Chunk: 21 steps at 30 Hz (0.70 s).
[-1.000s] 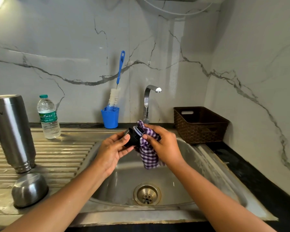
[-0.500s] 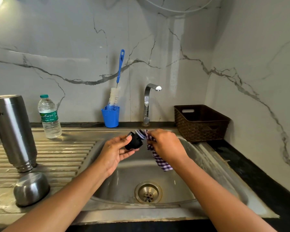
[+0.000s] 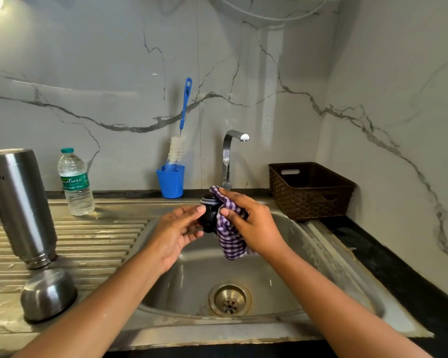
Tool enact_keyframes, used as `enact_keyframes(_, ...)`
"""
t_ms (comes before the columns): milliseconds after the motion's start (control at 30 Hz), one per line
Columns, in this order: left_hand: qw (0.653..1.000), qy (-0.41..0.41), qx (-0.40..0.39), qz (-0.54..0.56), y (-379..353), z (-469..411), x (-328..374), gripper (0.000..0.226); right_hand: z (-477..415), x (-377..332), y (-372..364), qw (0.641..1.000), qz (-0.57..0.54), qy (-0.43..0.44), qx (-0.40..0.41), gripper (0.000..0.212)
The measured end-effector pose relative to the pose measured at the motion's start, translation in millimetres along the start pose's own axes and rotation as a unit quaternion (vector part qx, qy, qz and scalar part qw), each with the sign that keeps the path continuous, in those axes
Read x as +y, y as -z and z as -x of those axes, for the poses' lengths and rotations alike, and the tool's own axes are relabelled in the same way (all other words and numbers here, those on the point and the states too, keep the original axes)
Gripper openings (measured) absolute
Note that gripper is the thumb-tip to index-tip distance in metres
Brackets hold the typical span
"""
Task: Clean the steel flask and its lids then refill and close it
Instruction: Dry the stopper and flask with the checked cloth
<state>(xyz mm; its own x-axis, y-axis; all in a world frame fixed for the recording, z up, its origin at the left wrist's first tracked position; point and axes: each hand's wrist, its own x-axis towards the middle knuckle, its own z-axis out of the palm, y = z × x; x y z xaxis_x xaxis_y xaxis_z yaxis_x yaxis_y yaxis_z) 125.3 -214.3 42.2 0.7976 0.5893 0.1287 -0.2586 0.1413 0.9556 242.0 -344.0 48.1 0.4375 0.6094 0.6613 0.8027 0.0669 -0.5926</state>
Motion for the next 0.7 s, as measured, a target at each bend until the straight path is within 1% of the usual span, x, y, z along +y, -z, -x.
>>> enact_keyframes(67,1.000,0.013,0.008,-0.026,1.0,0.7,0.7,0.040,-1.4,2.0,3.6,0.999,-0.006,0.004,-0.031,0.041)
enact_keyframes(167,0.998,0.028,0.007,-0.049,1.2,1.6,0.1,0.040,-1.2,1.2,6.0,0.996,0.000,0.018,-0.089,0.040)
enact_keyframes(200,0.998,0.031,0.000,-0.052,0.9,1.8,0.7,0.040,-1.3,0.8,6.3,0.995,0.006,0.018,-0.096,0.039)
enact_keyframes(233,0.998,0.032,-0.008,-0.057,1.0,1.9,1.4,0.041,-1.3,1.1,6.5,0.996,0.009,0.014,-0.087,0.038)
enact_keyframes(300,0.997,0.030,-0.013,-0.066,0.9,1.1,2.9,0.040,-0.9,2.3,6.7,0.999,-0.009,-0.022,-0.031,0.034)
enact_keyframes(333,0.998,0.023,-0.003,-0.062,1.1,0.0,3.5,0.037,-1.3,3.5,7.7,0.998,-0.032,-0.055,-0.003,0.033)
enact_keyframes(400,0.998,0.005,0.033,-0.046,2.2,-1.4,4.7,0.027,-3.7,7.6,11.4,0.989,-0.078,-0.118,0.028,0.031)
enact_keyframes(467,0.997,-0.007,0.070,-0.035,5.1,-2.6,5.8,0.016,-5.3,12.0,15.1,0.982,-0.111,-0.149,0.045,0.030)
enact_keyframes(533,0.996,-0.008,0.089,-0.031,9.0,-4.6,5.9,0.013,-5.2,13.6,15.8,0.976,-0.132,-0.163,0.053,0.027)
enact_keyframes(600,0.995,0.001,0.089,-0.039,12.0,-5.9,5.2,0.016,-4.5,12.8,14.0,0.978,-0.131,-0.156,0.043,0.027)
enact_keyframes(633,0.995,0.005,0.087,-0.046,13.3,-6.3,4.6,0.017,-3.2,11.4,12.4,0.983,-0.117,-0.136,0.035,0.028)
enact_keyframes(667,0.995,0.007,0.082,-0.048,14.0,-6.2,4.2,0.019,-1.8,11.0,10.6,0.992,-0.081,-0.094,0.029,0.030)
enact_keyframes(700,0.996,0.008,0.076,-0.046,13.9,-6.0,3.8,0.020,-0.9,11.7,9.0,0.999,-0.025,-0.033,0.018,0.033)
